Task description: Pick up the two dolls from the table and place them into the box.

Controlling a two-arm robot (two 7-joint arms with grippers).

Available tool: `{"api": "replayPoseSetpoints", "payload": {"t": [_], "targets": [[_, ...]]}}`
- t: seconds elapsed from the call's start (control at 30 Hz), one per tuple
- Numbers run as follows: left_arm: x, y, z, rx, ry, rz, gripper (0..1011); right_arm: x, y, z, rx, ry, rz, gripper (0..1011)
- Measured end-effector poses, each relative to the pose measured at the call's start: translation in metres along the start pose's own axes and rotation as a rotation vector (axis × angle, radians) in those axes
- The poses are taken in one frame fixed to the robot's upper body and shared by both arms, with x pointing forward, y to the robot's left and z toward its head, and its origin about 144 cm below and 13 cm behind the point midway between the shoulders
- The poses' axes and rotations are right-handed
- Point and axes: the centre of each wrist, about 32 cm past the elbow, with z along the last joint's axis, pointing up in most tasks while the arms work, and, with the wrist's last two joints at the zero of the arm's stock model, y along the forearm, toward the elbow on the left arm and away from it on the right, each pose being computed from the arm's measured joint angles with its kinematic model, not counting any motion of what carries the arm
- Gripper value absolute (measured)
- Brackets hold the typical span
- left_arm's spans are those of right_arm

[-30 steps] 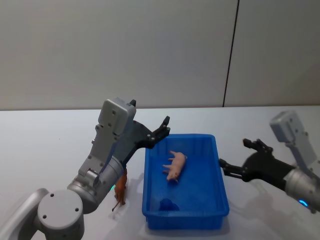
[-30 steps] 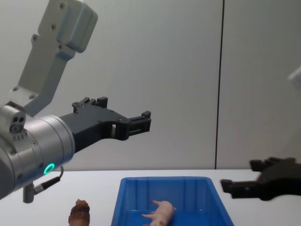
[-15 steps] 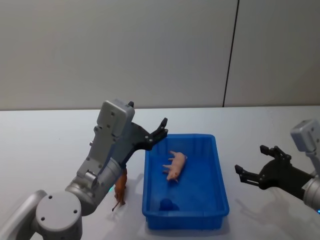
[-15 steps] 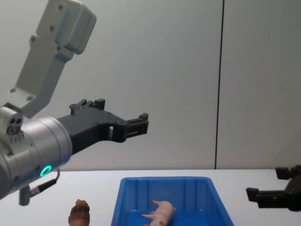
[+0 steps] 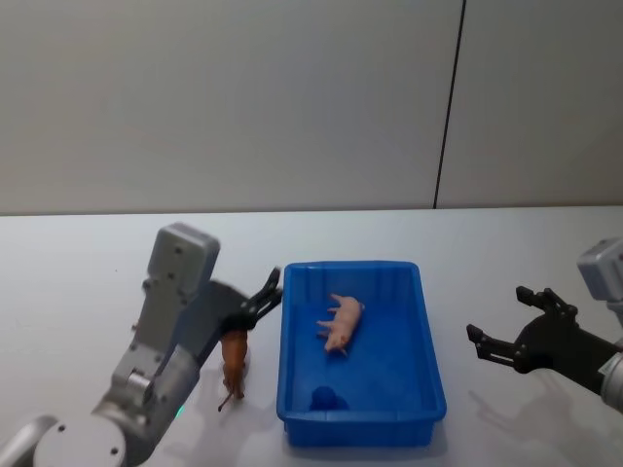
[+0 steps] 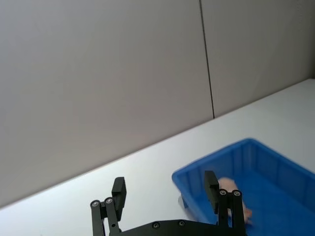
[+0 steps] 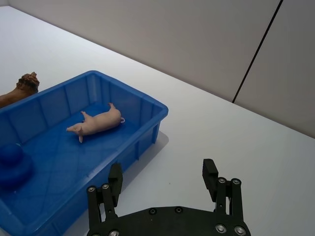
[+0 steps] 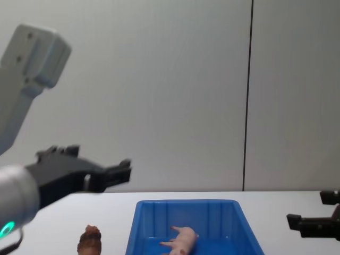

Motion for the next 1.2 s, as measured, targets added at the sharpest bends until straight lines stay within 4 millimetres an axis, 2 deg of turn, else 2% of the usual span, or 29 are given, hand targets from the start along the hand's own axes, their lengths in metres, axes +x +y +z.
{"api": "replayPoseSetpoints", "payload": {"t": [0.4,0.6,0.87,1.2], "targets": [[0.008,0.028,-0.021,0.143,0.051,0.045,1001,0.001,-0.002,-0.001,-0.001,0.000,-0.003,1001],[0.013,0.033,-0.031,0.196,0.061,0.043,1001,0.001,-0.003,-0.002,-0.002,0.001,-0.004,1001],[0.019,0.031,-0.042,0.243,0.069,0.015,1001,0.001,-0.003,-0.002,-0.001,0.000,-0.004,1001],[0.025,0.018,-0.055,0.285,0.072,-0.032,1001,0.001,-0.003,-0.002,-0.002,0.001,-0.004,1001]]}}
